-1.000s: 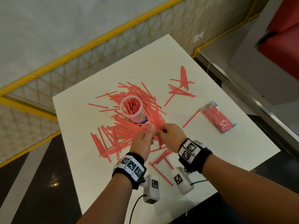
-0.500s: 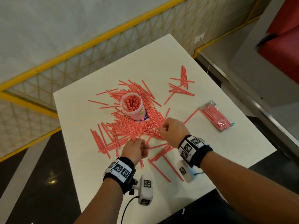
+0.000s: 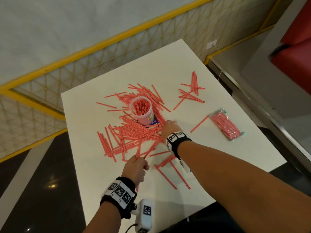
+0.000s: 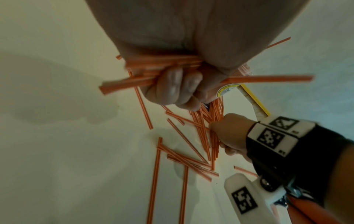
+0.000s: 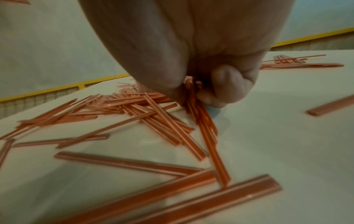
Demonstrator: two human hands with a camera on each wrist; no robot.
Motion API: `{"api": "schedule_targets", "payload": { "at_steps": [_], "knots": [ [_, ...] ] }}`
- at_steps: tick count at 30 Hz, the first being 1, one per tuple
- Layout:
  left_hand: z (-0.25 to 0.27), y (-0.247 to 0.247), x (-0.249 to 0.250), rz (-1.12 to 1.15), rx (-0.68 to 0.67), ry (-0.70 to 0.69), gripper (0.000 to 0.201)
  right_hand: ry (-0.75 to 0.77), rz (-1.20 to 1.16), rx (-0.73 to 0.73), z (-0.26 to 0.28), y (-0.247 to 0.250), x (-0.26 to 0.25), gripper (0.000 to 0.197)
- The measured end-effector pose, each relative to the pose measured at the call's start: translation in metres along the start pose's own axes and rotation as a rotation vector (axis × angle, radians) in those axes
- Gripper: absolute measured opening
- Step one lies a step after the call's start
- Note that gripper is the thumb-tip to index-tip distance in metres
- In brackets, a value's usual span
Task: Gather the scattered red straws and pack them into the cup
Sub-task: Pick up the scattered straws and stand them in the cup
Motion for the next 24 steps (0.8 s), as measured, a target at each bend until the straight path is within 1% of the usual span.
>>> {"api": "schedule_targets", "payload": {
  "at_steps": [3, 6, 8, 9, 13, 16, 18, 21, 24],
  "knots": [
    [0.000, 0.000, 0.003, 0.024, 0.006, 0.024, 0.007, -0.036, -0.085, -0.037, 0.007, 0.008, 0.005, 0.039],
    [-0.003, -0.006, 0.008, 0.044, 0.008, 0.015, 0.008, -0.058, -0.240, -0.114, 0.024, 0.008, 0.017, 0.034],
    [-0.005, -0.011, 0.013, 0.060, 0.015, -0.009, 0.015, -0.074, -0.443, -0.170, 0.039, 0.006, 0.024, 0.031],
    [-0.006, -0.014, 0.016, 0.071, 0.019, -0.021, 0.020, -0.034, -0.496, -0.182, 0.050, 0.007, 0.026, 0.031],
    [-0.010, -0.029, 0.025, 0.077, 0.010, -0.079, 0.035, -0.012, -0.754, -0.173, 0.083, 0.002, 0.031, 0.025],
    [-0.010, -0.037, 0.027, -0.048, -0.024, -0.143, 0.035, -0.012, -0.925, -0.190, 0.093, 0.000, 0.028, 0.022],
    [-0.010, -0.038, 0.029, -0.176, -0.009, -0.224, 0.032, 0.016, -0.903, -0.207, 0.096, 0.003, 0.025, 0.023],
    [-0.007, -0.038, 0.035, -0.237, 0.015, -0.319, 0.032, 0.118, -0.790, -0.246, 0.103, 0.015, 0.017, 0.026],
    [-0.004, -0.038, 0.042, -0.296, 0.039, -0.428, 0.035, 0.172, -0.809, -0.273, 0.109, 0.019, 0.010, 0.026]
  ]
}}
Point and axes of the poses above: each hand's wrist, its own z-axis away from the middle knuckle, its own y-axis out of the back of the hand, x = y × z, the point moved 4 cm from there along -z, towards the middle knuckle, and after that the axes turned 4 degrees about x, right-handed, at the moved point
